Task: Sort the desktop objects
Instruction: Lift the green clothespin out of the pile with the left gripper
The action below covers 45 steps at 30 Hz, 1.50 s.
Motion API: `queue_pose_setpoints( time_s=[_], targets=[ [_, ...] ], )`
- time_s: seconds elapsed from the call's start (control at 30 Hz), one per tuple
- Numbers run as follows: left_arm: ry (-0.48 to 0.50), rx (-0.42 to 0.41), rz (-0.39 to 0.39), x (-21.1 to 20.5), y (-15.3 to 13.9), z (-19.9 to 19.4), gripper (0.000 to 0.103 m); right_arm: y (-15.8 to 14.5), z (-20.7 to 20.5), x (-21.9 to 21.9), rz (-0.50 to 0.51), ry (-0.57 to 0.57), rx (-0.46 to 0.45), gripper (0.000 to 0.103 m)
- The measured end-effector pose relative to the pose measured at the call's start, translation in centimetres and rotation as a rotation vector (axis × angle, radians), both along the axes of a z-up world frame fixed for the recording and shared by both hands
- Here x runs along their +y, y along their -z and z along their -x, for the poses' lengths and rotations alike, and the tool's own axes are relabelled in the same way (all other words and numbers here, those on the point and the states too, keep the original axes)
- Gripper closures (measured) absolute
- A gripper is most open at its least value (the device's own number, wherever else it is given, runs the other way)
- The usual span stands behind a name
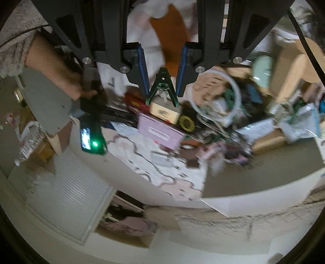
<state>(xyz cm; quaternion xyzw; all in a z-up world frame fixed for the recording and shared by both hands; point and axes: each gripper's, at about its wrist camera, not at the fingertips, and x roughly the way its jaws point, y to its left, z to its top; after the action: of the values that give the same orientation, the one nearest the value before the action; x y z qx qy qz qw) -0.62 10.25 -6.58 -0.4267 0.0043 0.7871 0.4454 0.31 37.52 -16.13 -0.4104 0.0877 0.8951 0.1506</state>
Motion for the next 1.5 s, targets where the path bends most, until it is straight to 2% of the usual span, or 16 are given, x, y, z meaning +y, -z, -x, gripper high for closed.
queue_pose_setpoints(
  time_s=[0.17, 0.37, 0.57, 0.93, 1.03, 1.1, 1.2, 1.3, 1.4, 1.5],
  targets=[
    [0.097, -0.073, 0.031, 2.7, 1.9, -1.8, 0.076, 0.0, 0.0, 0.1, 0.010, -0.004, 0.006, 0.014],
    [0.153, -0.067, 0.107, 5.3, 3.6, -3.4, 0.076, 0.1, 0.0, 0.1, 0.017, -0.006, 0.014, 0.013],
    [0.126, -0.081, 0.146, 6.4, 5.1, -3.1, 0.076, 0.2, 0.1, 0.2, 0.021, -0.013, 0.014, 0.011],
    [0.086, -0.038, 0.183, 7.4, 6.1, -3.0, 0.075, 0.1, -0.1, 0.4, 0.036, -0.023, 0.026, 0.010],
    [0.082, -0.046, 0.190, 7.6, 6.3, -3.1, 0.070, -0.1, -0.3, 0.4, 0.036, -0.022, 0.031, 0.014],
    [0.080, -0.053, 0.180, 7.6, 6.4, -3.1, 0.063, -0.3, -0.5, 0.3, 0.033, -0.026, 0.031, 0.016],
    [0.076, -0.061, 0.167, 7.8, 6.4, -3.3, 0.058, -0.6, -0.7, 0.0, 0.026, -0.050, 0.016, 0.016],
    [0.069, -0.068, 0.162, 7.7, 6.4, -3.1, 0.058, -0.9, -1.1, -0.2, 0.018, -0.072, -0.003, 0.016],
    [0.049, -0.081, 0.154, 7.2, 6.2, -2.9, 0.058, -1.1, -1.5, -0.1, -0.005, -0.082, -0.033, 0.009],
    [0.036, -0.084, 0.153, 6.9, 6.1, -2.7, 0.057, -1.3, -1.6, 0.0, -0.025, -0.106, -0.073, 0.008]
  ],
)
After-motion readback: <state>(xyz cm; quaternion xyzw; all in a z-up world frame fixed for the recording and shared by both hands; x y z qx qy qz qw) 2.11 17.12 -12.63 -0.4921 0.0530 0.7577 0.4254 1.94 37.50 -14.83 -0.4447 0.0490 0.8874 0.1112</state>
